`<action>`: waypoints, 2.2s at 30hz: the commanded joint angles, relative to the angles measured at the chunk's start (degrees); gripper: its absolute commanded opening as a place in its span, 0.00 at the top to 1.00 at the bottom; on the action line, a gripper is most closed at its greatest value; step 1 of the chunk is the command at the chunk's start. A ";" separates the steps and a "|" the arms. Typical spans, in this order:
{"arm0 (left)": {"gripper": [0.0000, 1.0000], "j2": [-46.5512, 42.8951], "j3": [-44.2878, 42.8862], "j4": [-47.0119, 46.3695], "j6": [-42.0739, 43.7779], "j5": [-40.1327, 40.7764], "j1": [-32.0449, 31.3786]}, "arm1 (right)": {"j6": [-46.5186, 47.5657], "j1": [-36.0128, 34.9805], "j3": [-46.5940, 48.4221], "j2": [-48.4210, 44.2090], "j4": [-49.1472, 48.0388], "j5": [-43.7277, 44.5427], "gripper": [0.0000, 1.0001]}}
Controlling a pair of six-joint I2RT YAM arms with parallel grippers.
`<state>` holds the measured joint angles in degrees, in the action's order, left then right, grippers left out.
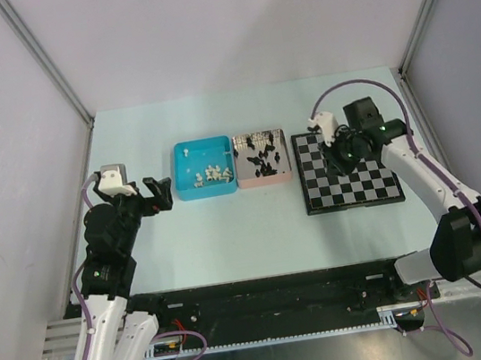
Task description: Set up the chess pieces on the board
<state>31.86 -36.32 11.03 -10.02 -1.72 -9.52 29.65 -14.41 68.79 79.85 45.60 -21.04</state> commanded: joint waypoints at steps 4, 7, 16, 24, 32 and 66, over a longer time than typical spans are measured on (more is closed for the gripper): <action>0.00 0.13 0.19 -1.45 1.50 -1.62 -0.24 | 0.06 5.97 -10.15 -5.41 -5.43 -0.15 0.90; 0.00 0.40 0.19 -1.45 1.58 -1.54 -0.32 | -0.03 6.94 -12.71 -5.32 -7.72 0.99 0.90; 0.00 0.84 0.28 -1.45 1.67 -1.53 -0.24 | 0.06 6.24 -17.90 -3.92 -11.15 6.18 0.89; 0.00 0.58 0.28 -1.45 1.58 -1.71 -0.24 | -0.03 6.42 -19.40 -3.21 -11.24 8.03 0.89; 0.00 0.40 0.28 -1.45 1.67 -1.71 -0.24 | -0.12 6.33 -19.40 -0.40 -12.56 9.17 0.88; 0.00 0.66 0.28 -1.53 1.67 -2.15 -0.33 | 0.23 7.03 -19.31 -1.19 -12.56 9.35 0.46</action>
<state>32.60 -36.32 11.03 -10.00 -2.33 -9.52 29.50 -7.81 49.52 81.52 34.39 -11.40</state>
